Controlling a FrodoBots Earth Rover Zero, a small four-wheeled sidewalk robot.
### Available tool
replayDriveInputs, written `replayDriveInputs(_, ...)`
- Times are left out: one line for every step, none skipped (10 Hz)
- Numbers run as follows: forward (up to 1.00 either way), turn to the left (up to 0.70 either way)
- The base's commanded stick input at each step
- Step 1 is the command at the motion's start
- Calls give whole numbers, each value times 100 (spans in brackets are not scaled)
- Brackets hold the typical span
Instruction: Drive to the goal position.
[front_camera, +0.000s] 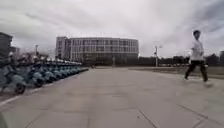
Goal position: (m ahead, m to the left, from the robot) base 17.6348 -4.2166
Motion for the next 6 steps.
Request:
replayDriveInputs(100,0)
replayDriveInputs(100,0)
replayDriveInputs(100,0)
replayDriveInputs(100,0)
replayDriveInputs(100,2)
replayDriveInputs(100,14)
